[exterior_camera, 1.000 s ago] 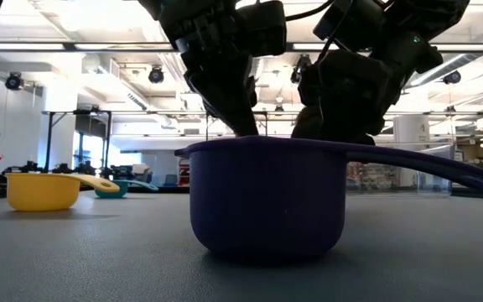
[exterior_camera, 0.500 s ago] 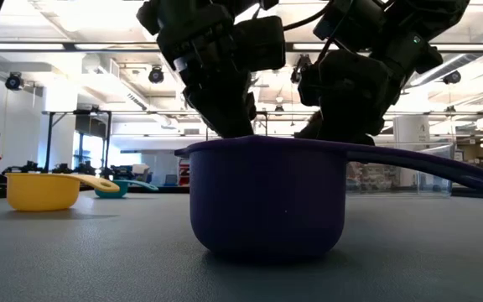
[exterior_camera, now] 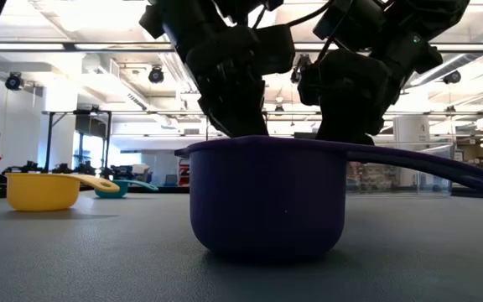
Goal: Nest measuring cups in basket
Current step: Stack the green measuring cup on top of the orange measuring cup, then stack the violet measuring cup on top of the green measuring cup
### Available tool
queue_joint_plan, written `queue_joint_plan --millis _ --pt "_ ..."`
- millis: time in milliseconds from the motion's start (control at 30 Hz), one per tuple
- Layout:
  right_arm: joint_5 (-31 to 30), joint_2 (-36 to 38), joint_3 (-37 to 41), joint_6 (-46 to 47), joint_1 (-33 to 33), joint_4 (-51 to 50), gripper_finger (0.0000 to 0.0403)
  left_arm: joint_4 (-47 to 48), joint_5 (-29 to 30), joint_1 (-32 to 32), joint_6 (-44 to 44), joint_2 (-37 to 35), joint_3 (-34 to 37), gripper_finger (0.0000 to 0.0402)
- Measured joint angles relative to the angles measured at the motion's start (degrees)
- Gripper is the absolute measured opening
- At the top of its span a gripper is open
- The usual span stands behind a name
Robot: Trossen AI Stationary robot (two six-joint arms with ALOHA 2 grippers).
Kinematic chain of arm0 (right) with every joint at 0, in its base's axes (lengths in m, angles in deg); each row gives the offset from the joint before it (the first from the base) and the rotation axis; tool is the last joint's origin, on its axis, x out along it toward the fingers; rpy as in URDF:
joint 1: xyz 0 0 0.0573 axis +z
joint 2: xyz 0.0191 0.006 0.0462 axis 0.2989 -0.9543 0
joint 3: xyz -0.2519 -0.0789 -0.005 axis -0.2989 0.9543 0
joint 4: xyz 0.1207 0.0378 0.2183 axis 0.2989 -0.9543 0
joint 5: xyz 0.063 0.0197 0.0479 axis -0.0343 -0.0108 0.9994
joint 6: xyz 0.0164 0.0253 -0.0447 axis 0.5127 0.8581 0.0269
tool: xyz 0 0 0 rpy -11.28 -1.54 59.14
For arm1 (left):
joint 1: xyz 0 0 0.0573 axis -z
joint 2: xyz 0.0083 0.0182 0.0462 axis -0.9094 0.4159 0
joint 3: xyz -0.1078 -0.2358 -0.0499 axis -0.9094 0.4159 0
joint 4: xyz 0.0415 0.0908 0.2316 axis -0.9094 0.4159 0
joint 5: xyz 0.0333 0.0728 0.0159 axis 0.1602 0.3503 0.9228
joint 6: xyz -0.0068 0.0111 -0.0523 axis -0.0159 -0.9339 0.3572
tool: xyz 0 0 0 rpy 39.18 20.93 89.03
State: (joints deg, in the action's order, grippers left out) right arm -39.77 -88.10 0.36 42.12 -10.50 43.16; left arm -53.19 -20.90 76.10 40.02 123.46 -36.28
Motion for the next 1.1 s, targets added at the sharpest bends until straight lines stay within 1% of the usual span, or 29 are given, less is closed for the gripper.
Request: queue_joint_plan --millis 167,233,433,600,700,800,967,1033,1100 --pt "0.0 0.0 0.0 -0.1 0.0 -0.5 0.0114 0.3 0.0 0.0 0.0 -0.1 0.0 0.0000" --pt "0.0 0.2 0.0 0.2 0.0 -0.8 0.0114 1.8 0.0 0.0 0.0 -0.9 0.0 0.0000" --pt "0.0 2.6 0.0 0.3 0.0 -2.6 0.0114 8.0 -0.1 0.0 -0.5 -6.1 0.0 0.0000" --pt "-2.9 5.9 0.0 -2.1 0.0 -6.1 0.0114 12.4 -0.2 0.1 -0.6 -10.0 0.0 0.0000" --pt "-5.4 8.0 0.0 -3.2 -0.1 -8.4 0.0114 13.1 -0.9 0.2 0.2 -11.0 0.0 0.0000" --pt "-7.8 10.1 0.0 -4.4 -0.1 -10.0 0.0114 13.0 -4.2 0.3 0.3 -11.5 0.0 0.0000" --pt "-10.5 13.0 0.0 -5.9 -0.2 -12.0 0.0114 13.0 -12.5 0.9 2.1 -10.8 0.0 0.0000" --pt "-11.1 13.8 0.0 -5.9 -0.3 -13.0 0.0114 13.0 -14.1 1.7 3.0 -10.2 0.0 0.0000" --pt "-11.2 14.0 0.0 -6.0 -0.5 -13.2 0.0114 13.0 -14.1 2.8 4.0 -9.6 0.0 0.0000"
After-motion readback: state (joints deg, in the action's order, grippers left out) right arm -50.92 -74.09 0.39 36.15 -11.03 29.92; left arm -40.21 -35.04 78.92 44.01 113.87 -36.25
